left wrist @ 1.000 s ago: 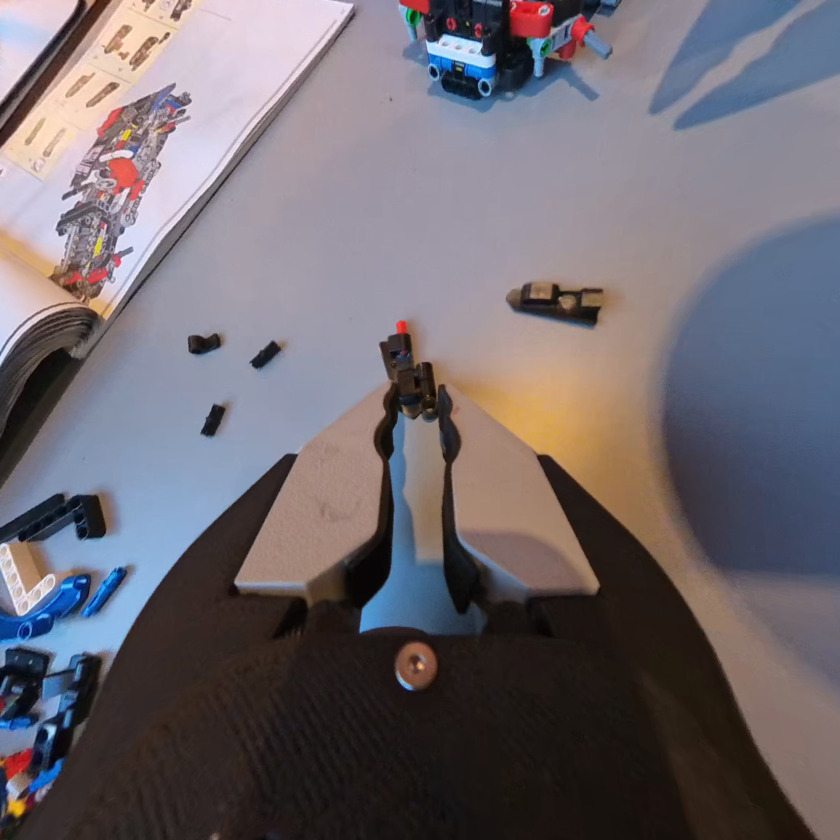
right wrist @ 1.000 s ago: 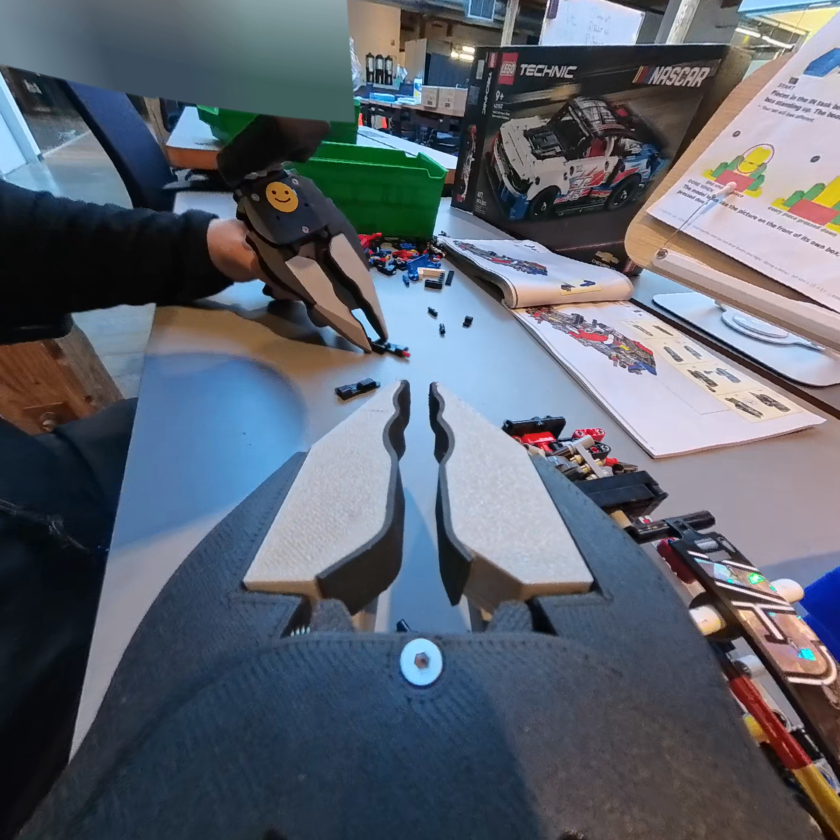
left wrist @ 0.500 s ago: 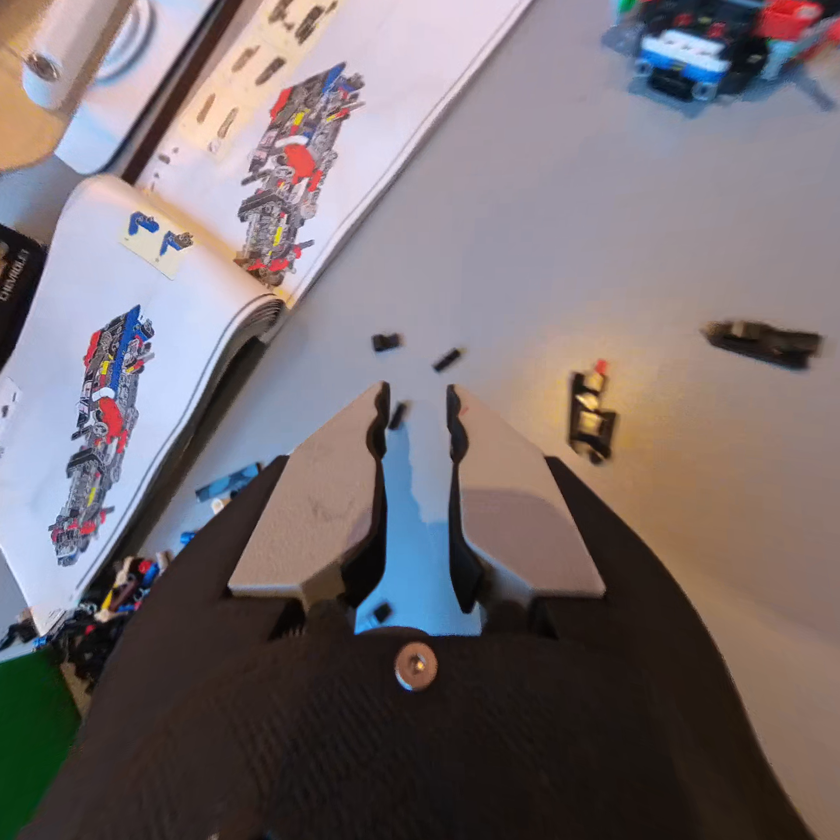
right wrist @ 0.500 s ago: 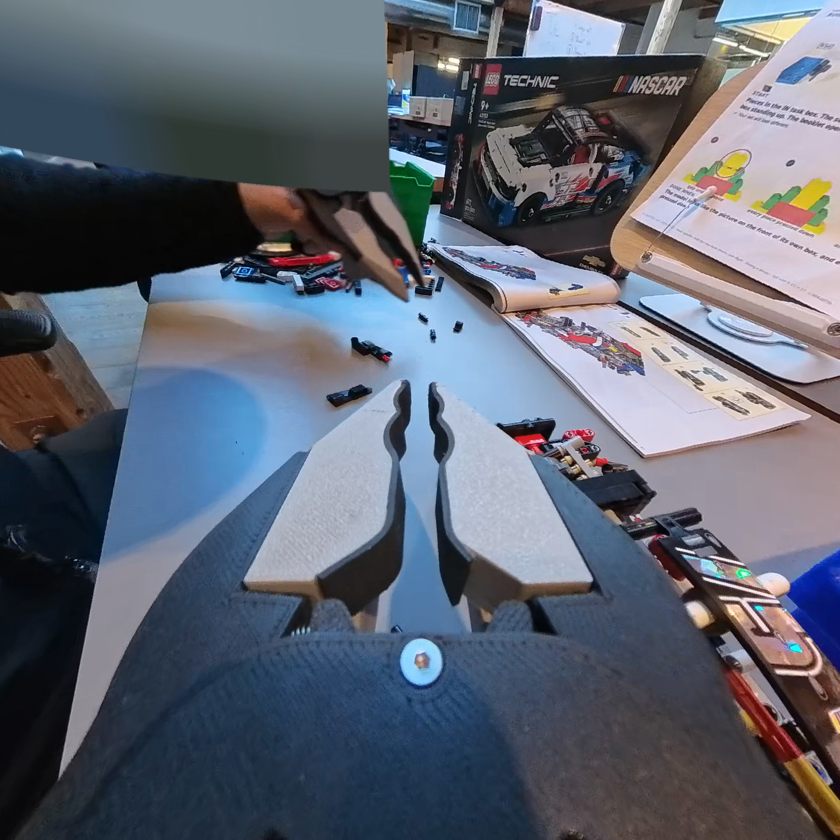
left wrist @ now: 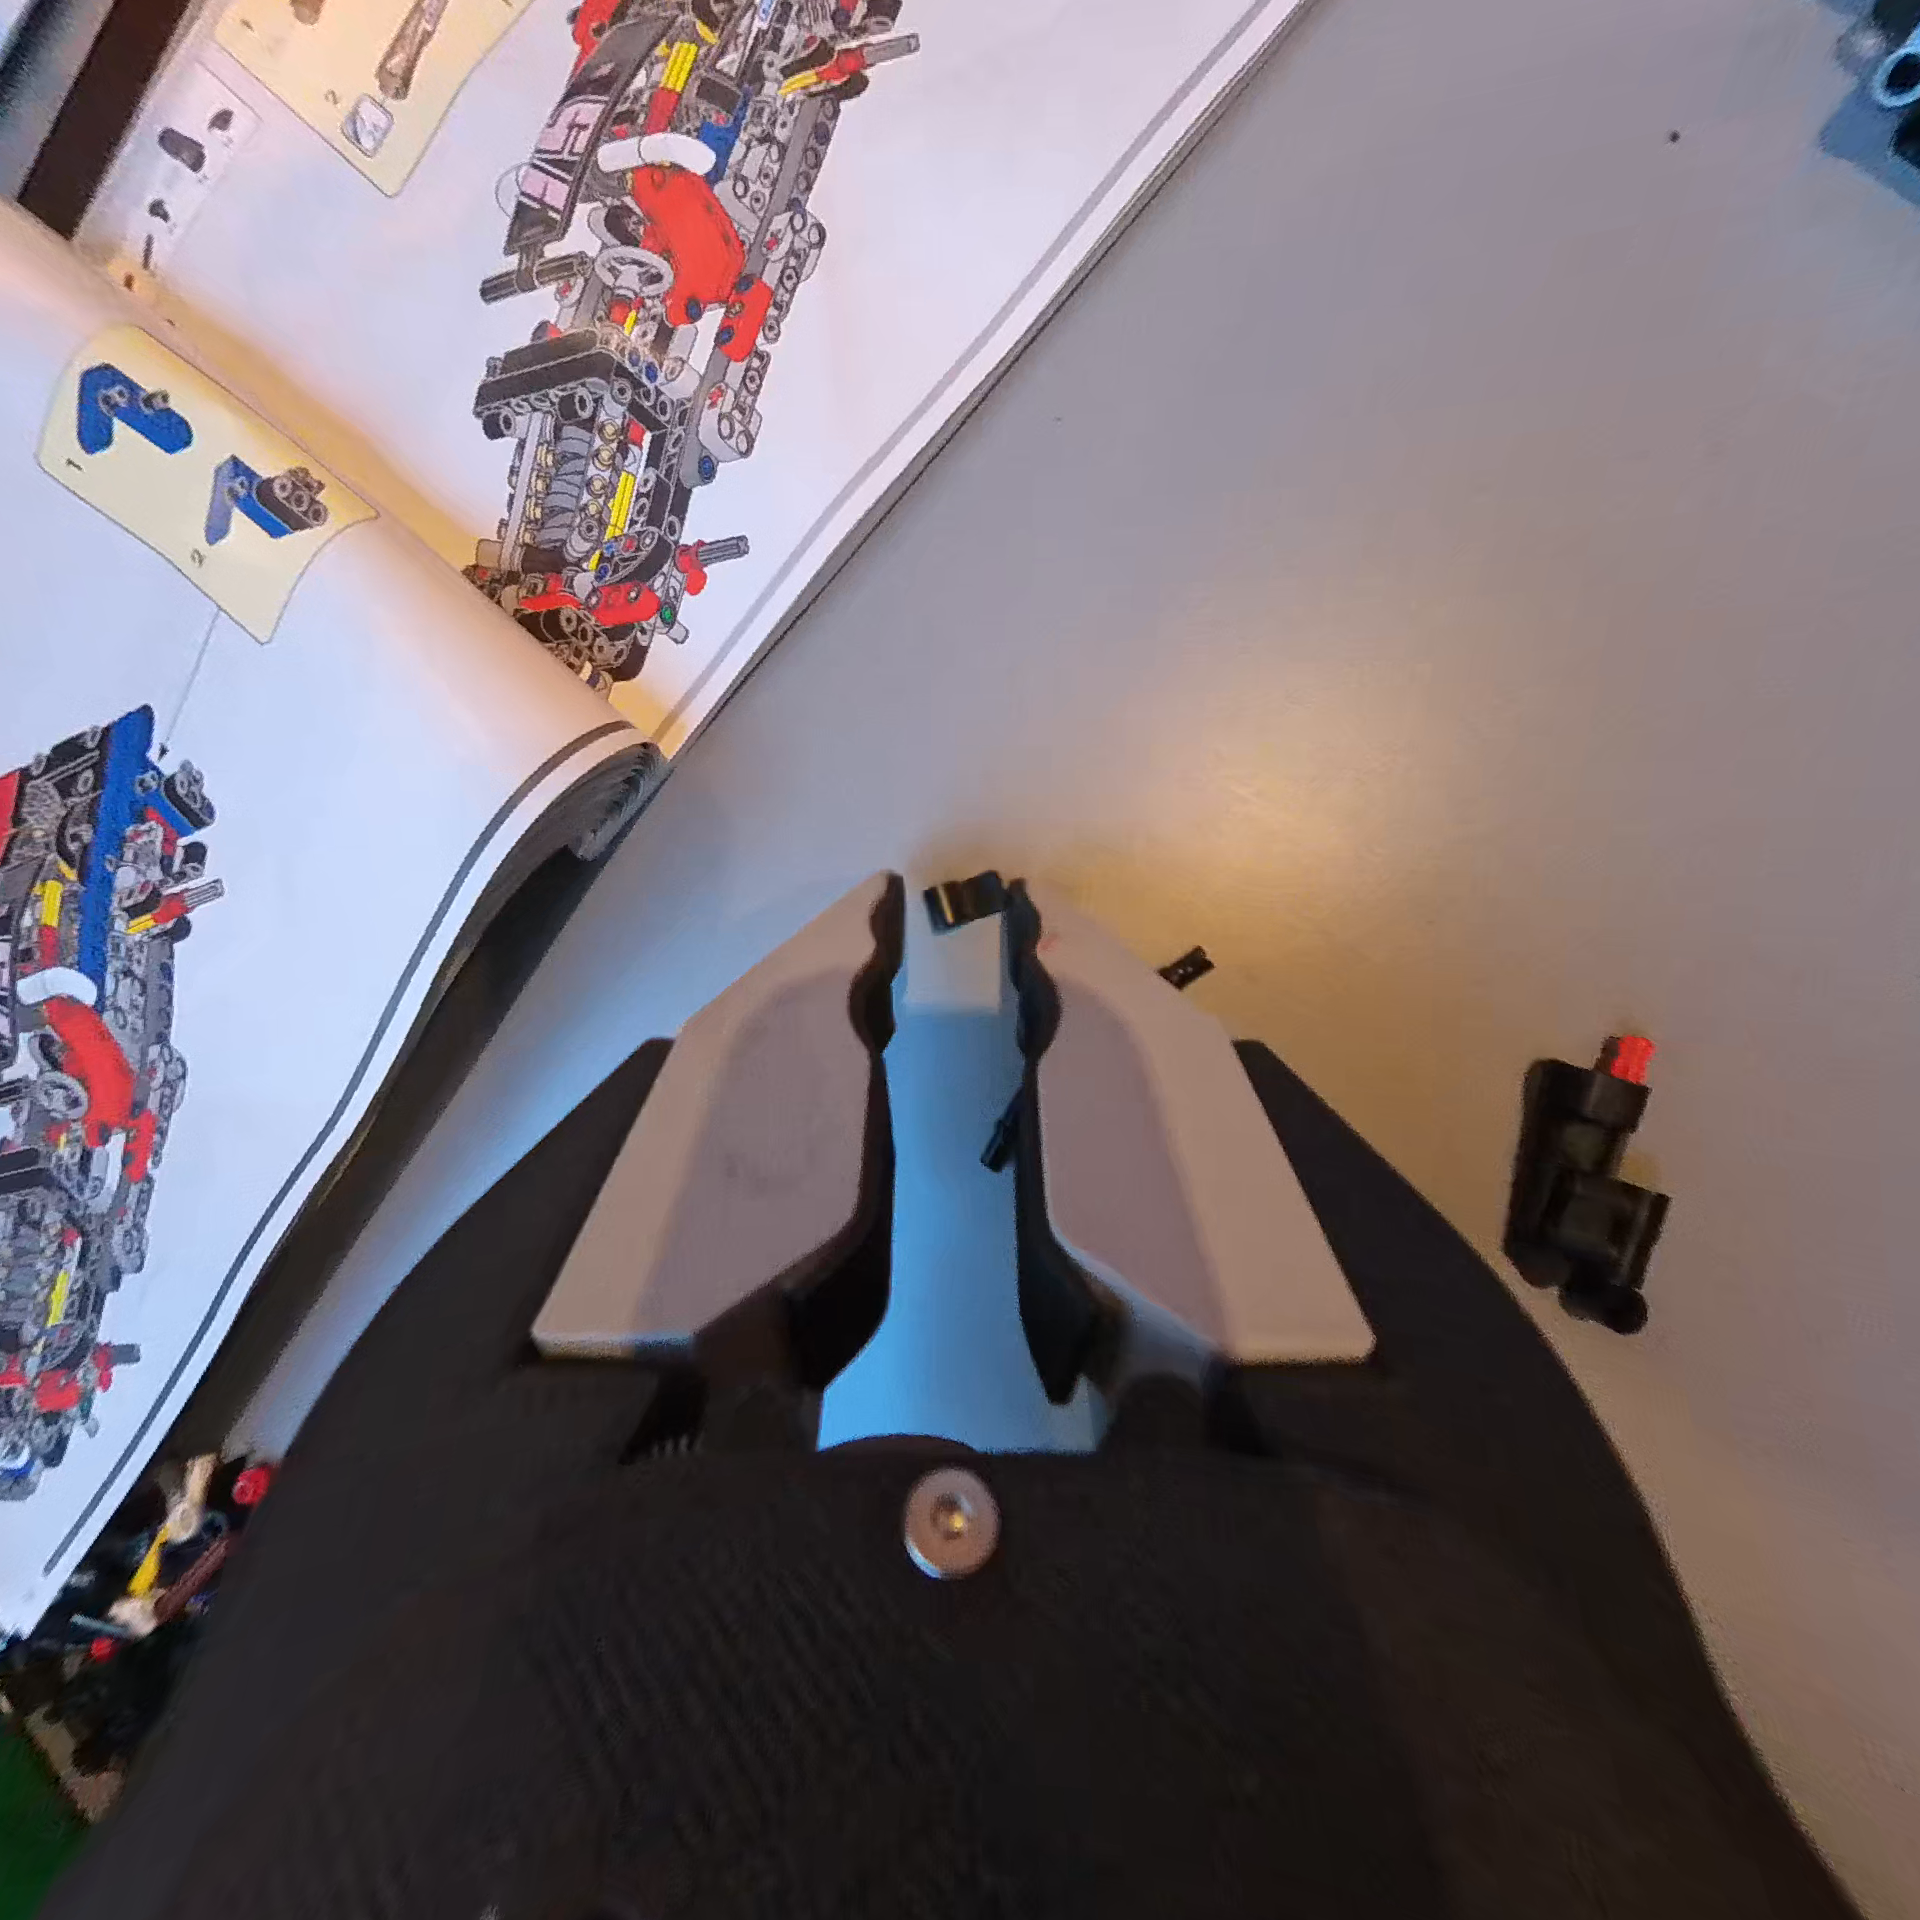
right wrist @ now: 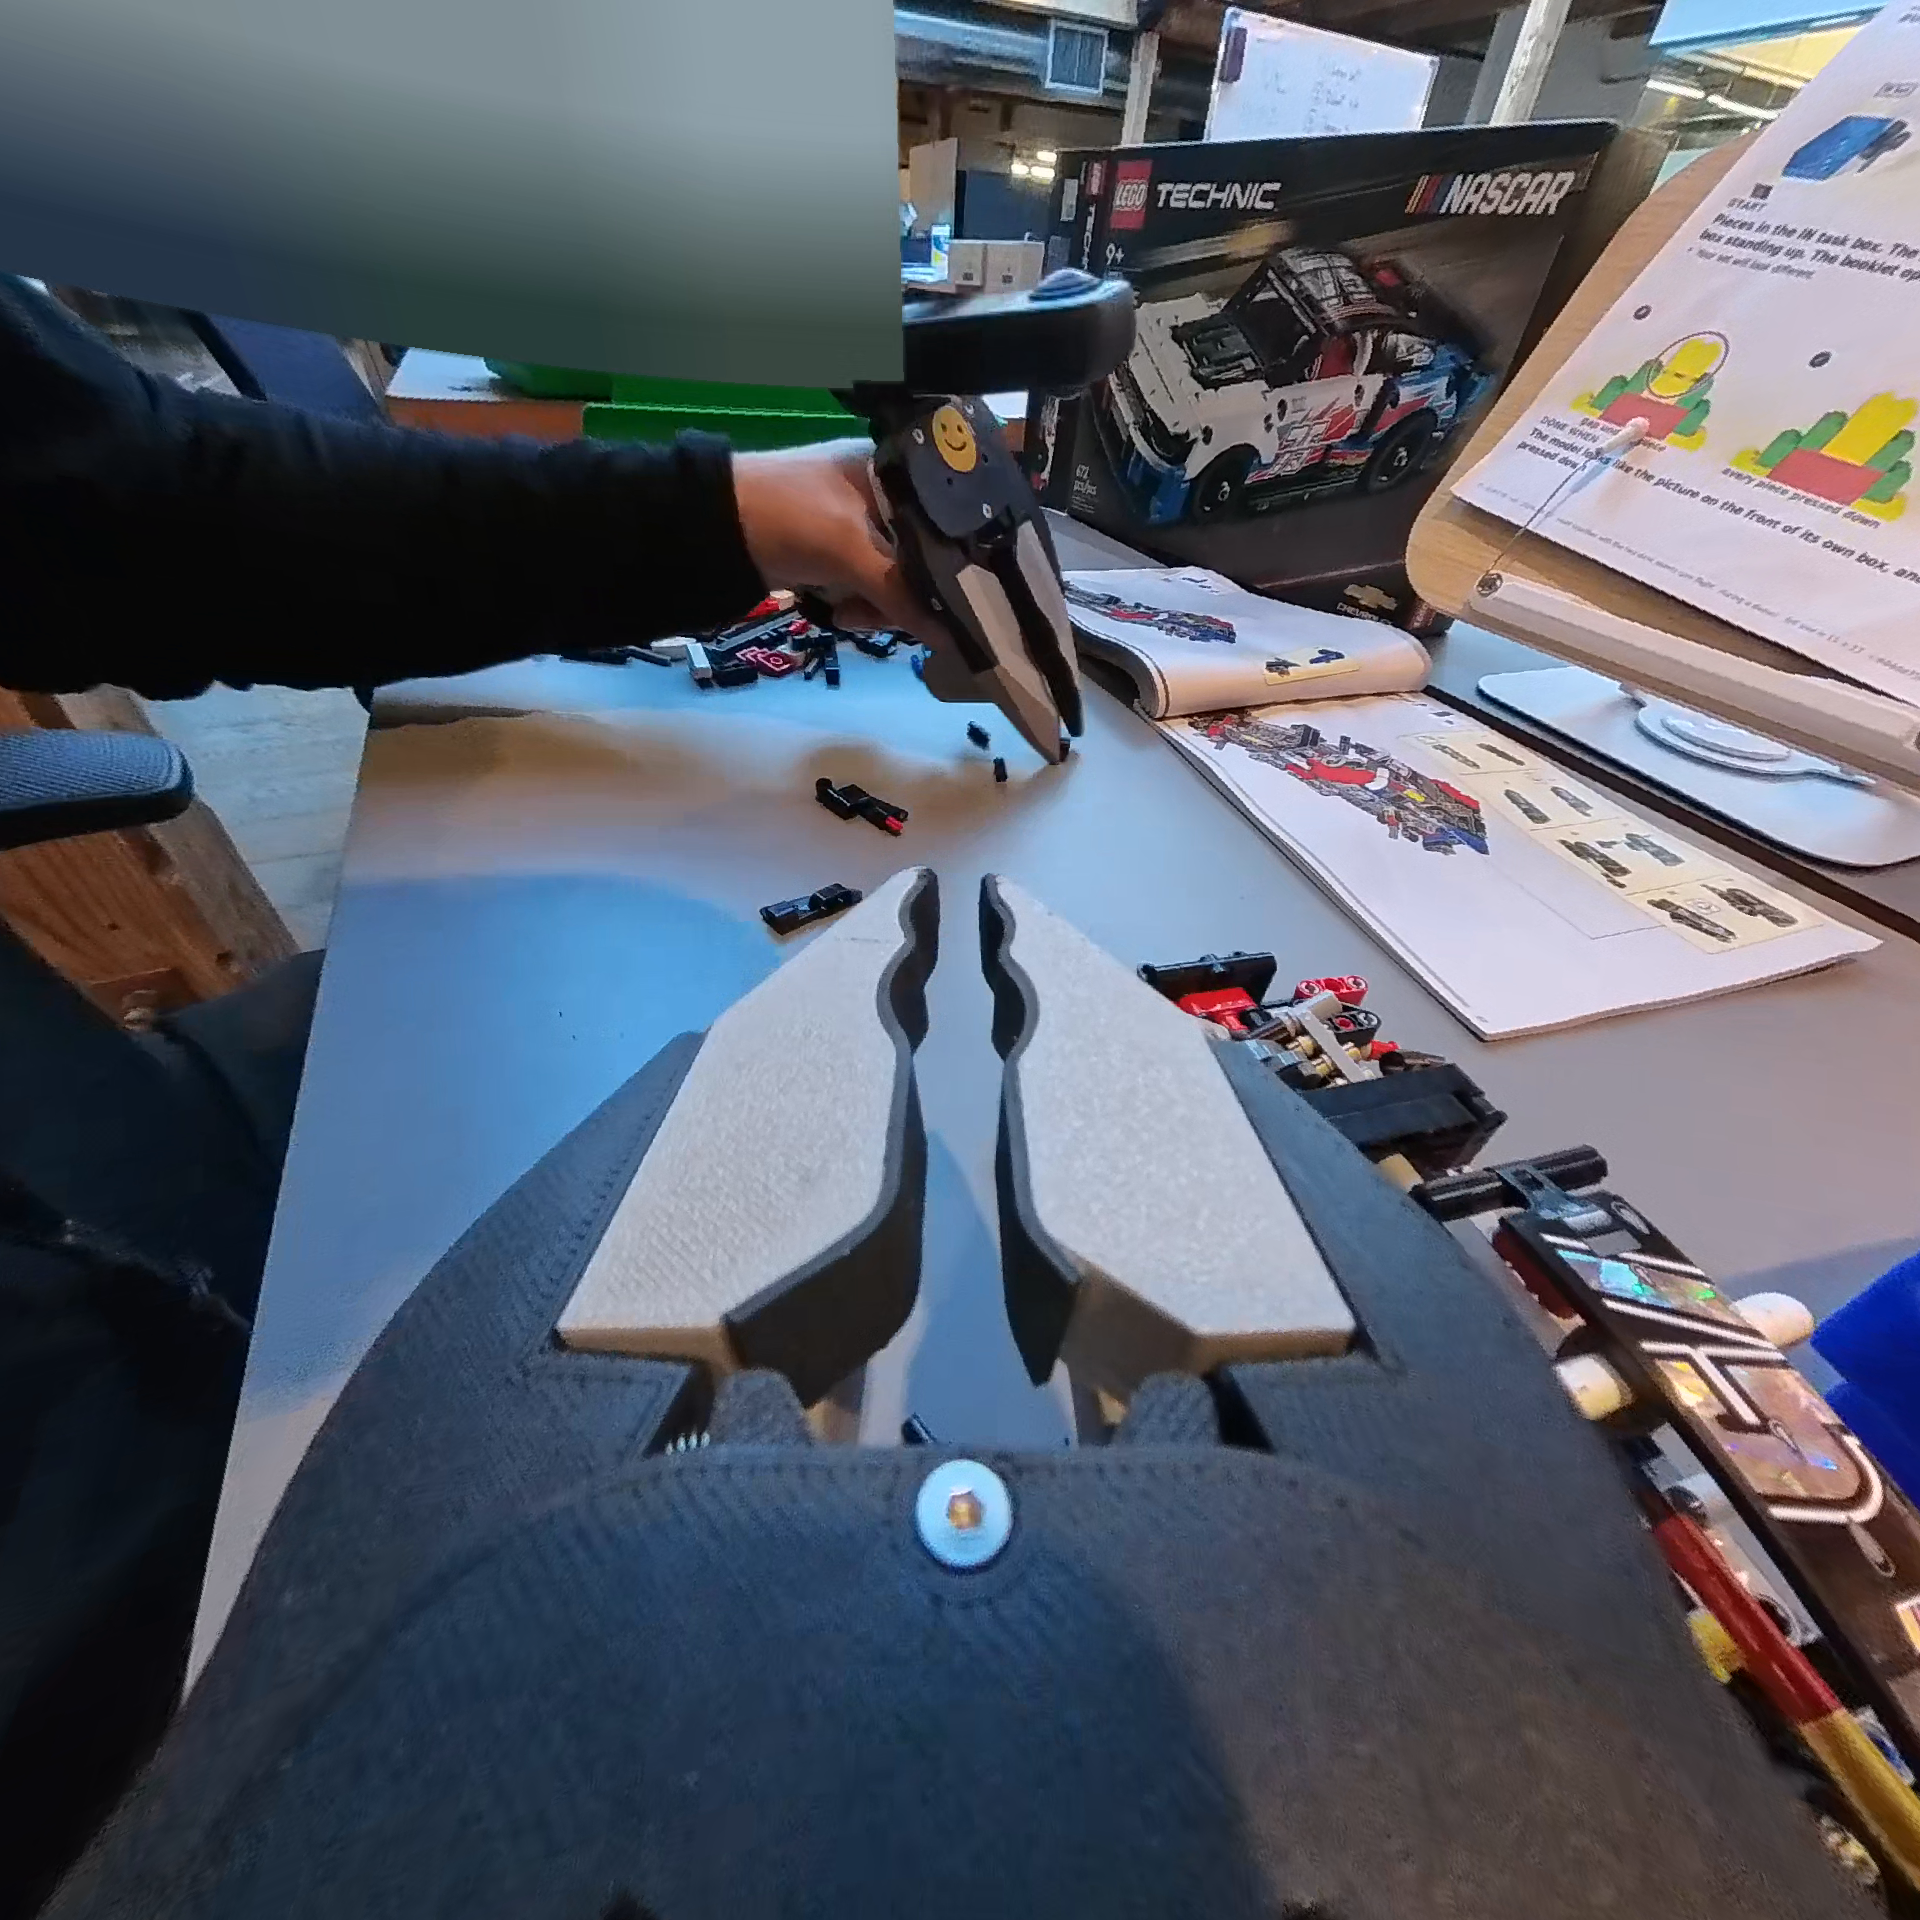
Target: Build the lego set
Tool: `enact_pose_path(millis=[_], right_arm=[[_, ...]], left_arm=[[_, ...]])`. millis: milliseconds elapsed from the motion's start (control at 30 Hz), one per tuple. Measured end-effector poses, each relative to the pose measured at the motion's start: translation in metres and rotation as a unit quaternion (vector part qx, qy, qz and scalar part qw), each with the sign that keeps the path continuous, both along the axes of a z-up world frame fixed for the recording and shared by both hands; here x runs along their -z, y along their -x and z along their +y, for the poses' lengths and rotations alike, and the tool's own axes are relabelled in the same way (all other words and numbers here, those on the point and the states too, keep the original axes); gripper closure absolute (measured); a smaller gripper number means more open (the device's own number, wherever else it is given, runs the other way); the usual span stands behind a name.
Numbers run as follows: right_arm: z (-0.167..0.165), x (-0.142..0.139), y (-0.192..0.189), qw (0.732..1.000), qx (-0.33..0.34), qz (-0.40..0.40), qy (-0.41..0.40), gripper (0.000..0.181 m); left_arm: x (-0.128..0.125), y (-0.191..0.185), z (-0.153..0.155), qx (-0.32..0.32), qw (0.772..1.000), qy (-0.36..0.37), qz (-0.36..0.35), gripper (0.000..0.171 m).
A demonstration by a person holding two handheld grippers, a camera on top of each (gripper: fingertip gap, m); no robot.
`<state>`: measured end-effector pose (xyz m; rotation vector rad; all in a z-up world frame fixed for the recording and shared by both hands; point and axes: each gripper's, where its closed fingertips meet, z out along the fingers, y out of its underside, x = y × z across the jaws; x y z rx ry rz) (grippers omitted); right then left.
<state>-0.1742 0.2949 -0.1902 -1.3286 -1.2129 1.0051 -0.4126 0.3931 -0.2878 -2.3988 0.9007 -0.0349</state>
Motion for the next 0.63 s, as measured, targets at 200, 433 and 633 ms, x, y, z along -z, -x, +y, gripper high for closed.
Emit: enact_pose_path(millis=[200,433,633], right_arm=[[-0.003,-0.001,0.001,1.000,-0.007,0.001,0.000,0.177],[-0.003,0.002,0.005,1.000,-0.010,-0.011,-0.011,0.176],[-0.013,0.009,0.025,0.995,-0.021,-0.073,-0.058,0.163]], left_arm=[[0.001,-0.001,0.001,-0.005,0.999,0.007,-0.038,0.159],[-0.054,-0.079,-0.027,0.028,0.934,0.084,-0.346,0.159],[-0.120,-0.157,-0.079,0.066,0.753,0.230,-0.613,0.159]])
